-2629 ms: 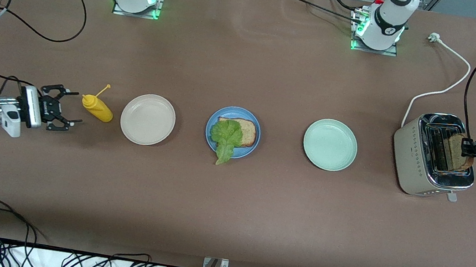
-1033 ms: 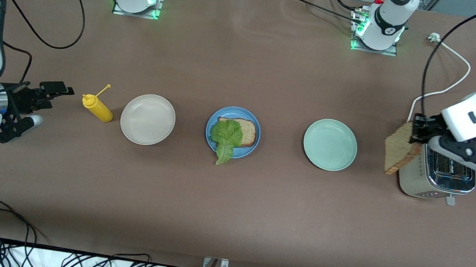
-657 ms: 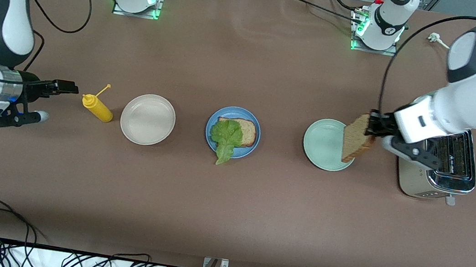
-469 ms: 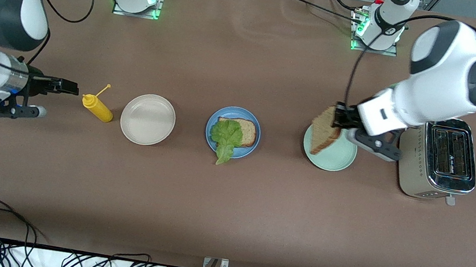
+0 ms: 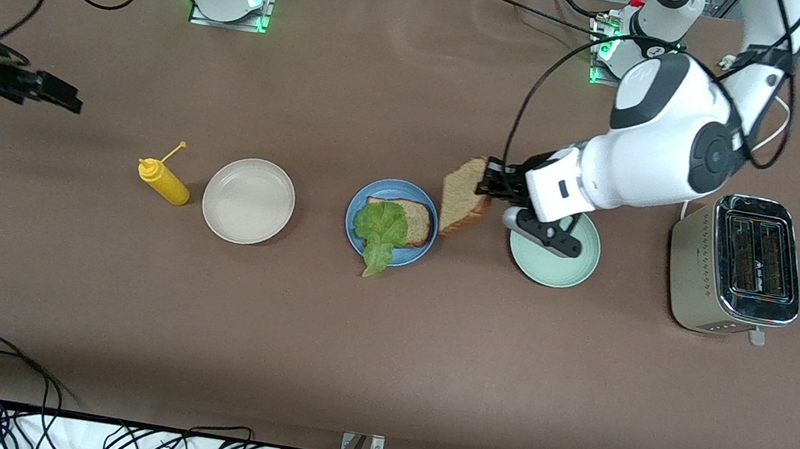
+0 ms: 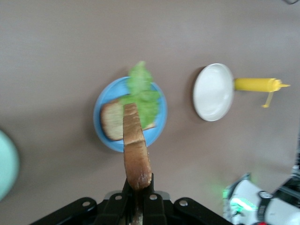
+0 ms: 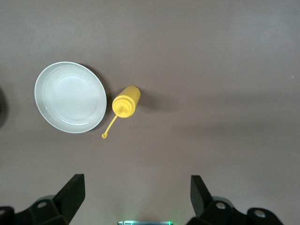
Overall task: Make sandwich in blue plate with both arms
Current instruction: 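Carry the bread slice to the blue plate with the left gripper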
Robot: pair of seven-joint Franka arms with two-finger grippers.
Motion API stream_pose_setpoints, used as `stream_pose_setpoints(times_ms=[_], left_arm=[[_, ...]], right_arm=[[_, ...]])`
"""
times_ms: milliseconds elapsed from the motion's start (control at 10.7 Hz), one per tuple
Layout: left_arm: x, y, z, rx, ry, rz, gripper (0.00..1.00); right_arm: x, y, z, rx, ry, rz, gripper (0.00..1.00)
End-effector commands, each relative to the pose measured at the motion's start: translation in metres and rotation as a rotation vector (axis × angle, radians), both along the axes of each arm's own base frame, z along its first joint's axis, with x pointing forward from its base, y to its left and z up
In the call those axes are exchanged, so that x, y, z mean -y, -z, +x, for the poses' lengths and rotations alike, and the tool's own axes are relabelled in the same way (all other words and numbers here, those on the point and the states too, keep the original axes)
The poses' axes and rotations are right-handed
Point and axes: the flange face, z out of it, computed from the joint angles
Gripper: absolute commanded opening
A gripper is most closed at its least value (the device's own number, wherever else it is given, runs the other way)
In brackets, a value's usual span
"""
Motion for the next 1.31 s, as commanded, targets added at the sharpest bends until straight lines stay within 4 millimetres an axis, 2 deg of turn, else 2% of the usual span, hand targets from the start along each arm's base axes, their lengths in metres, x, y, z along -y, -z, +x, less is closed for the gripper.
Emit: stream_pose_setpoints(times_ms=[0,282,469,657,939,1033,1221], left_arm=[[0.057,0.035,-0.003,-0.055,-0.043,-0.139,0.0],[0.092,0.08,-0.001,-0.07,-0.069,-0.189,0.0],[0.101,0.104,0.004,-0.12,-0.077,-0.219,0.0],[0.1,0.137,0.006,-0.15,-0.077,-0.208,0.0],[0.094,0.173,0.013,-0.104,-0.047,-0.216,0.0],[0.093,0.182,0.016,-0.08,-0.061,-0.218,0.0],[0.089,0.192,0.02,-0.036,-0.049,-0.225,0.0]], right_arm=[[-0.001,-0.046,-0.019,0.04,0.002,0.017,1.0],[0.004,-0.047,-0.018,0.016,0.015,0.022,1.0],[0.006,-0.067,-0.009,0.038,0.015,0.024,1.0],[0.004,-0.067,-0.004,0.01,0.015,0.022,1.0],[0.001,-0.069,-0.003,0.018,0.012,0.02,1.0],[0.003,-0.069,-0.002,0.023,0.015,0.021,1.0],[0.004,-0.069,0.015,0.118,0.015,-0.002,1.0]])
